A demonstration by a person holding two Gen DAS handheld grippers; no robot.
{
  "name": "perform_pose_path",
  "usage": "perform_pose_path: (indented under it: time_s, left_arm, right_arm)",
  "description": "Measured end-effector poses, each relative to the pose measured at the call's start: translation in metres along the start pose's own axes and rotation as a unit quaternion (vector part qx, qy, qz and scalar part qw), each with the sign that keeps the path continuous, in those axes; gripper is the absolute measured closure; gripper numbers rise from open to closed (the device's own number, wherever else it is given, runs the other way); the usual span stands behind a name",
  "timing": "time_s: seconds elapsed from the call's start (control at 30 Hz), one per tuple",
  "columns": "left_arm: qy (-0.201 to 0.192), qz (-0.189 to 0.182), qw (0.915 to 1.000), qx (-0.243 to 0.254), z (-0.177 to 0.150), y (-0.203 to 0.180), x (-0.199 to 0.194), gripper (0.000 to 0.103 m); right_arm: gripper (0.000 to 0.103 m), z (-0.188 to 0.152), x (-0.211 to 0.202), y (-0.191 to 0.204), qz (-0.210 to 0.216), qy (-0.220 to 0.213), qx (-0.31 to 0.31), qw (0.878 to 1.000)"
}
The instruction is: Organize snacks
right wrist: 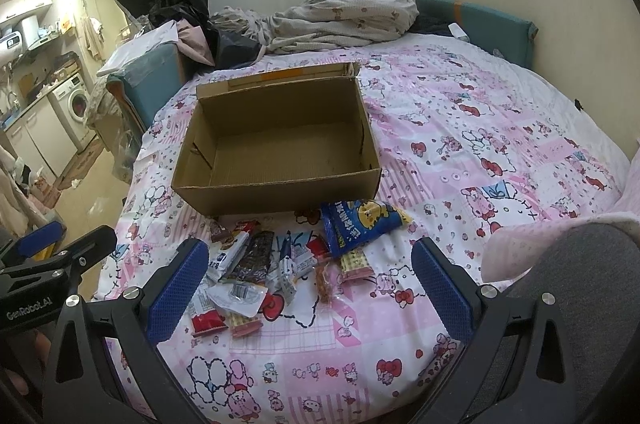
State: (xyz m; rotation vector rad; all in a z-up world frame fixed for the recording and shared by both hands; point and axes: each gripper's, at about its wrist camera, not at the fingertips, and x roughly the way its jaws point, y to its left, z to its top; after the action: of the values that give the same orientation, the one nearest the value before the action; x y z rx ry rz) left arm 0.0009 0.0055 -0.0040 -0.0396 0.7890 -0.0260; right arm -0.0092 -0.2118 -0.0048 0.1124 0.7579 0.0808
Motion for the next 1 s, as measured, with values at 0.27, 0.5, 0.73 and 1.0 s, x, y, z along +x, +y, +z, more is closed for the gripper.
perform_pose_path:
  time_s: [0.27,0.5,0.73,1.0]
  left_arm:
    - [0.0,0.001,1.0,0.001,0.001,-0.001,0.0,0.0]
    - [0.004,0.001,1.0,0.002,0.0,-0.001,0.001,0.0]
    - [0.023,-0.005,0.9997,-0.004,0.014,0.002,0.005,0.0]
    - [0.051,0.021,0.9985,-0.002,0.052,0.002,0.028,0.0]
  right_arm:
    - [0.0,0.0,0.002,-0.001,0.003,0.005,0.006,1.0]
    - [0.0,0.001,0.003,-0.001,0.003,0.007,0.005,1.0]
    - [0.0,0.018,0.008,-0.006,0.036,0.036,0.023,0.998]
    - [0.0,0.057,0.038,-0.018,0.064,0.084,0.042,0.993]
